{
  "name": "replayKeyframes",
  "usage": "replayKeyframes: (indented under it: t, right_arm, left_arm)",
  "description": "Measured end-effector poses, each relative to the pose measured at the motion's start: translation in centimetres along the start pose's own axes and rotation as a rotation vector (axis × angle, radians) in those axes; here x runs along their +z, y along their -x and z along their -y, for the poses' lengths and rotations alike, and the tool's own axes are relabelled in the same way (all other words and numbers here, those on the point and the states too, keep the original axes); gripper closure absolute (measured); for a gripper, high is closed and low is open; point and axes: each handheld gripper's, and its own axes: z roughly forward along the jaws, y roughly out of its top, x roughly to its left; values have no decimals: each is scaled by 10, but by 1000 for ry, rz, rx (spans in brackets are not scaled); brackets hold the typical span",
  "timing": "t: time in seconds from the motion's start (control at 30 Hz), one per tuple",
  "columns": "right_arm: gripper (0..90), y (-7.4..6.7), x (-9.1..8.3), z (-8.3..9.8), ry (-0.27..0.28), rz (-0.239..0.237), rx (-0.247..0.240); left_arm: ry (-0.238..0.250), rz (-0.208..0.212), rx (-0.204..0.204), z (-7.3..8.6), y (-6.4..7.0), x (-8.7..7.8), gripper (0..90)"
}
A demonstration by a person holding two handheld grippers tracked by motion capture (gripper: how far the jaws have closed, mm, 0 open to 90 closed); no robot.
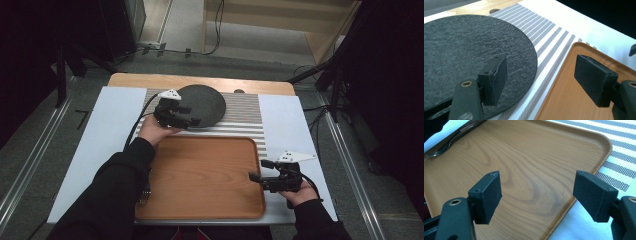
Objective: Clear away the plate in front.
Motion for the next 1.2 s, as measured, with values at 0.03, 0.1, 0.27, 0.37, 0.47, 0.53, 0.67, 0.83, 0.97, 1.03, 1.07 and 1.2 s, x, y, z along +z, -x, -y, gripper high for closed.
replayKeyframes:
  t: [0.03, 0.1, 0.27, 0.37, 0.47, 0.53, 0.67, 0.83, 0.97, 1.03, 1.07, 1.2]
  right_arm:
    - [209, 0, 0, 0, -1, 0, -1]
    - [209, 1, 0, 0, 1, -2, 2]
    - [209, 2, -1, 1, 1, -1, 7]
    - [209, 3, -1, 1, 0, 0, 9]
    - [209, 4, -2, 2, 3, 2, 9]
    - [209, 5, -2, 2, 1, 4, 10]
    - [209, 4, -3, 2, 3, 5, 8]
    - [209, 4, -2, 1, 3, 4, 8]
    - [209, 4, -2, 2, 0, 7, 8]
    - [209, 4, -2, 2, -2, 6, 10]
    - [209, 4, -2, 2, -2, 6, 8]
    - [209, 4, -2, 2, -2, 7, 10]
  left_arm:
    - [4, -2, 2, -1, -1, 2, 273]
    - [-4, 2, 0, -4, -2, 6, 275]
    - [-21, 1, 35, -10, -4, 12, 274]
    - [-40, -22, 79, -10, -4, 17, 275]
    - [-60, -41, 128, -9, -2, 21, 293]
    - [-77, -61, 179, -7, 0, 23, 308]
    - [-101, -105, 325, -4, 6, 25, 335]
    - [-119, -123, 458, 1, 9, 25, 377]
    - [-134, -151, 555, 5, 11, 23, 380]
    - [-139, -160, 611, 8, 12, 22, 380]
    - [-141, -157, 631, 9, 12, 22, 380]
    - [-152, -157, 756, 16, 15, 21, 394]
